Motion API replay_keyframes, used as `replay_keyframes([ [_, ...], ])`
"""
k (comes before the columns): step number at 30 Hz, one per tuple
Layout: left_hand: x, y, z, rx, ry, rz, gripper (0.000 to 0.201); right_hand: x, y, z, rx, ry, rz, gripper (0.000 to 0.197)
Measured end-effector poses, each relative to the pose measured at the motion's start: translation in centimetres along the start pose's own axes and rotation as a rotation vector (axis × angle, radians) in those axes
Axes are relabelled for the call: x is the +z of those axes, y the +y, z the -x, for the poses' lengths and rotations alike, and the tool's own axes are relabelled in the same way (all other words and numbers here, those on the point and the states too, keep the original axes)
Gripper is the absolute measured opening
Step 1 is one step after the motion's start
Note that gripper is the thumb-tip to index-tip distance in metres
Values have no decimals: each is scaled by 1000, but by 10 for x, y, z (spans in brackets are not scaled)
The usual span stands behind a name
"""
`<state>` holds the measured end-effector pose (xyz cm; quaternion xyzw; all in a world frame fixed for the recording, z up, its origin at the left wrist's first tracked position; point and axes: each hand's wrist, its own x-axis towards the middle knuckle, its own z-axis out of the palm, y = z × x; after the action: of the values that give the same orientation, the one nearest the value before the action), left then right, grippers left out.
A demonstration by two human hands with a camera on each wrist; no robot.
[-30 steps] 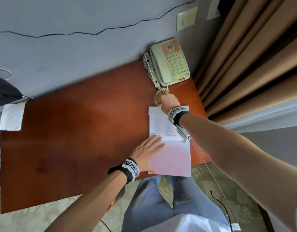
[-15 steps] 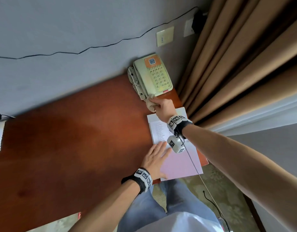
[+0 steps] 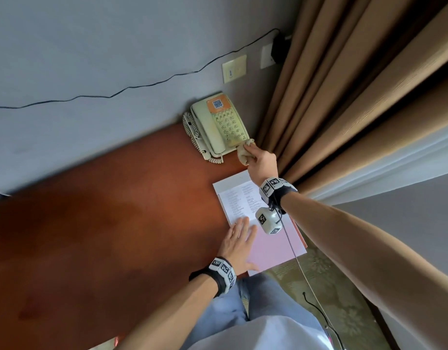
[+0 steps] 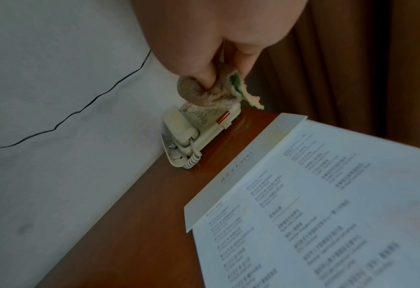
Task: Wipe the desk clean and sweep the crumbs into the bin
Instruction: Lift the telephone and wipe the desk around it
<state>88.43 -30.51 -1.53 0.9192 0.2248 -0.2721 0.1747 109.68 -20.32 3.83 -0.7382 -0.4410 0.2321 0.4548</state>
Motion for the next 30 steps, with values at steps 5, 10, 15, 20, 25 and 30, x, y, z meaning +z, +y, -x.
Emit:
replay_keyframes([
  [5,-38,-51,-5,-1,115,41,79,-6,10,7,251,138,139,33],
  [10,-91,-117,-25,-186,279,8,76,-10,0,22,349,196,201,44],
  [15,-138,-161,-68,-198,388,-122,98,1,-20,26,303,231,136,35],
  [20,-167,-178,-108,-160,330,-232,124,17,0,-7,418,214,132,37],
  [25,-168,-174,-127,-224,296,-338,115,21,14,-35,532,220,170,39],
  [30,-167,-175,-137,-201,405,-274,64,27,17,-49,599,140,196,31],
])
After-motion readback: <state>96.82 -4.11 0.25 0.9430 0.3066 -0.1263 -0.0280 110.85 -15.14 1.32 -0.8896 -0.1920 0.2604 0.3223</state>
